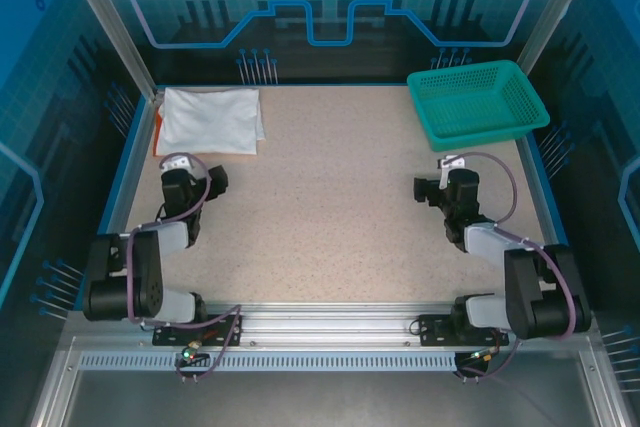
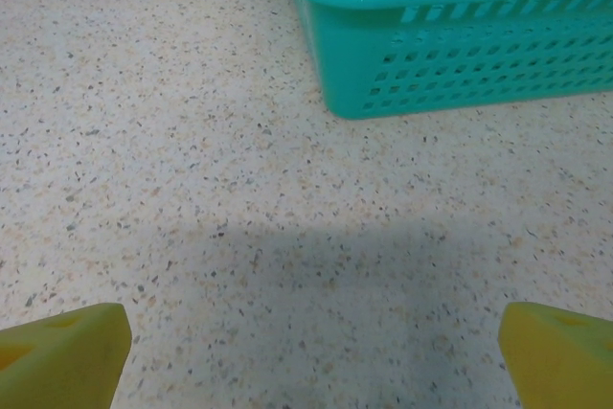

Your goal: Fold and stack the t-shirts

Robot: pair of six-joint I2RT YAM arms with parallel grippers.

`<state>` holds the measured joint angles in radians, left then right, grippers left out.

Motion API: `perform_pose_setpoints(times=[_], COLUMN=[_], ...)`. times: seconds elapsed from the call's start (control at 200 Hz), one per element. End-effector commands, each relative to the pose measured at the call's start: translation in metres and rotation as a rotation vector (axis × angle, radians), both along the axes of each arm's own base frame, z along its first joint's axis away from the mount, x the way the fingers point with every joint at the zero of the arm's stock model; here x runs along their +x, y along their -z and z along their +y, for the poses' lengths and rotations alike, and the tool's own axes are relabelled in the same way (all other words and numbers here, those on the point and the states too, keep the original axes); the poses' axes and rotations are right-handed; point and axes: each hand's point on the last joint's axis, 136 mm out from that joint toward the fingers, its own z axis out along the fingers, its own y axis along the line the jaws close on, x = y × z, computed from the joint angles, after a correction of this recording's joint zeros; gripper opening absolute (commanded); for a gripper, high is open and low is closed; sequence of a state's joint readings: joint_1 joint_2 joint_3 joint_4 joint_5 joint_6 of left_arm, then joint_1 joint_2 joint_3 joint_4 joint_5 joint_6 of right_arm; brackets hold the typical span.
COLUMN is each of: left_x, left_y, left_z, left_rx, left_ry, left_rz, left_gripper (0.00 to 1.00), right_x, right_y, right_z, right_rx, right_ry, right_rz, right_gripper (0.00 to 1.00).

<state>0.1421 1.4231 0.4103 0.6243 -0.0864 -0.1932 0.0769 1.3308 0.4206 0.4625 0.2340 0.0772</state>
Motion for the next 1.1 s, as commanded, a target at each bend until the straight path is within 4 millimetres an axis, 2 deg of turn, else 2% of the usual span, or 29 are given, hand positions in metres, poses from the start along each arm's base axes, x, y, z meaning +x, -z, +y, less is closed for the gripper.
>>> perform_pose_setpoints(times=[0.0, 0.08, 0.19, 0.3, 0.39, 0.49, 0.51, 1.096], left_x=[0.021, 0.021, 0.01, 0.012, 0.019, 0.02, 0.02, 0.02], left_y=[-0.021, -0.018, -0.014, -0.013, -0.01, -0.009, -0.009, -0.009], left_z=[-0.032, -0.047, -0.046, -0.049, -0.047, -0.049, -0.049, -0.051], left_rx=[0.097, 0.136, 0.149, 0.158, 0.155, 0.165, 0.166, 0.171], left_ry=[0.143, 0.202, 0.19, 0.202, 0.19, 0.193, 0.193, 0.2], left_rz=[-0.088, -0.109, -0.186, -0.186, -0.142, -0.131, -0.132, -0.134], left_gripper=[0.99, 0.99, 0.99, 0.99, 0.99, 0.99, 0.99, 0.99], right_x=[0.024, 0.027, 0.018, 0.012, 0.016, 0.029, 0.03, 0.031], right_y=[-0.03, -0.02, -0.008, -0.016, -0.011, -0.006, -0.005, -0.006], right_z=[0.0, 0.004, 0.008, 0.016, 0.021, 0.021, 0.016, 0.015], right_rx=[0.008, 0.01, -0.004, -0.042, -0.063, -0.029, -0.007, -0.014], right_ry=[-0.023, -0.048, -0.061, -0.083, -0.094, -0.105, -0.097, -0.094], right_rz=[-0.149, -0.127, -0.198, -0.25, -0.218, -0.142, -0.137, -0.135], right_gripper=[1.0, 1.0, 1.0, 1.0, 1.0, 1.0, 1.0, 1.0])
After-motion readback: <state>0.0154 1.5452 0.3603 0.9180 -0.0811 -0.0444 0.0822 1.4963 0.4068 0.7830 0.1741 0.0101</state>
